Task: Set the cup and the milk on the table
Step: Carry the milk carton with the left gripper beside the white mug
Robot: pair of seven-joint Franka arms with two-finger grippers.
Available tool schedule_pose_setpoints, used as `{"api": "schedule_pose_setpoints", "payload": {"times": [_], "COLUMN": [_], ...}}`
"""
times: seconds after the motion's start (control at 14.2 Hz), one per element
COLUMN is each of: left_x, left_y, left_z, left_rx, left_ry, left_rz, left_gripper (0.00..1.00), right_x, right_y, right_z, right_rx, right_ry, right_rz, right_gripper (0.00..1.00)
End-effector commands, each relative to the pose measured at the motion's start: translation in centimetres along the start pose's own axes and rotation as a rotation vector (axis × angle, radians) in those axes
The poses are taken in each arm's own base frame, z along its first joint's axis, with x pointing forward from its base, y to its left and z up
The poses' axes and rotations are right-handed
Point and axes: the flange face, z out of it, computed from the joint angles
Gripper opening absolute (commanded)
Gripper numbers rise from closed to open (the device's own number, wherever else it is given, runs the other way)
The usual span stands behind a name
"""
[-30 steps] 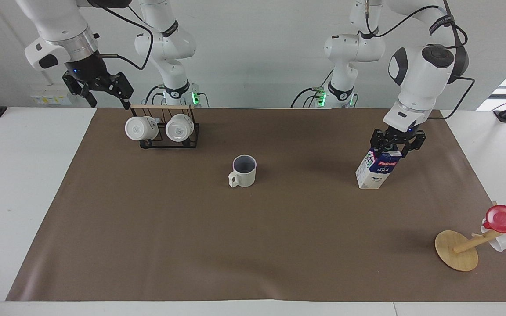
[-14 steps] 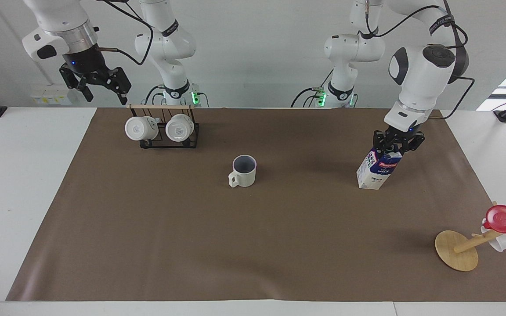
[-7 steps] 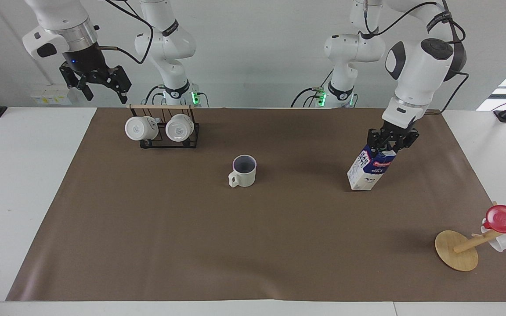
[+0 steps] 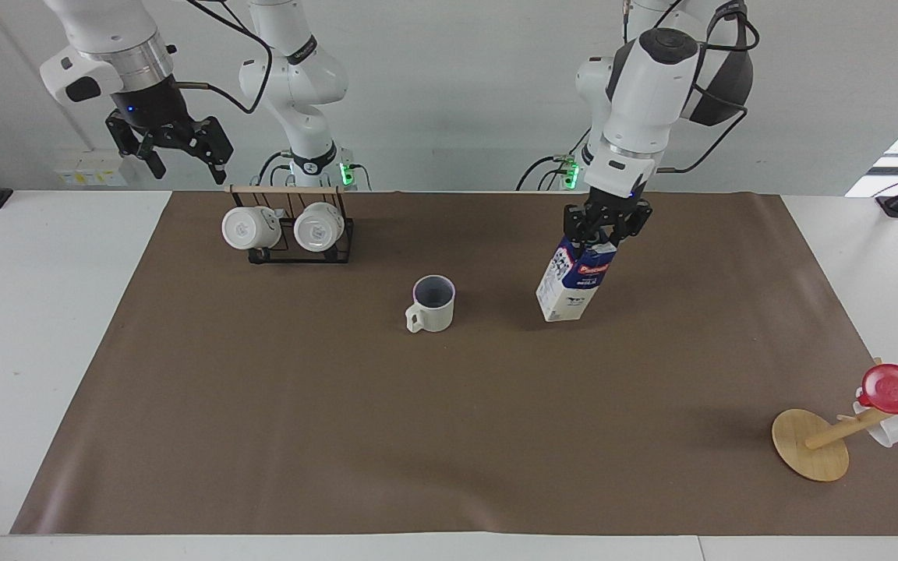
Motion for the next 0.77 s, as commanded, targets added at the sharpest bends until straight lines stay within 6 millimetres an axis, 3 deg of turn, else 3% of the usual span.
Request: {"api": "schedule_pose_setpoints", "payload": {"times": [0.0, 0.35, 0.49, 0.7], "left_x": [0.3, -1.3, -1.0, -0.7], "left_y": [3.1, 8.3, 8.8, 8.8], "left_z": [0.0, 2.7, 4.5, 4.5], "left_rx": [0.017, 0.054, 0.082, 0.100], "left_ry": [-0.027, -0.035, -0.025, -0.008], "left_rz": [-0.043, -0.074, -0.055, -0.036], "left_gripper": [0.61, 0.61, 0.61, 0.60], "right_x": [-0.7, -0.7, -0.7, -0.7], "right_y": [0.2, 0.2, 0.2, 0.2], "right_z": [0.0, 0.0, -0.1, 0.0], "right_rx": [0.007, 0.007, 0.008, 0.007], "right_ry": [-0.006, -0.006, -0.004, -0.006], "right_rz": [0.017, 0.017, 0.017, 0.017], "right_gripper": [1.00, 1.00, 1.00, 1.00]}}
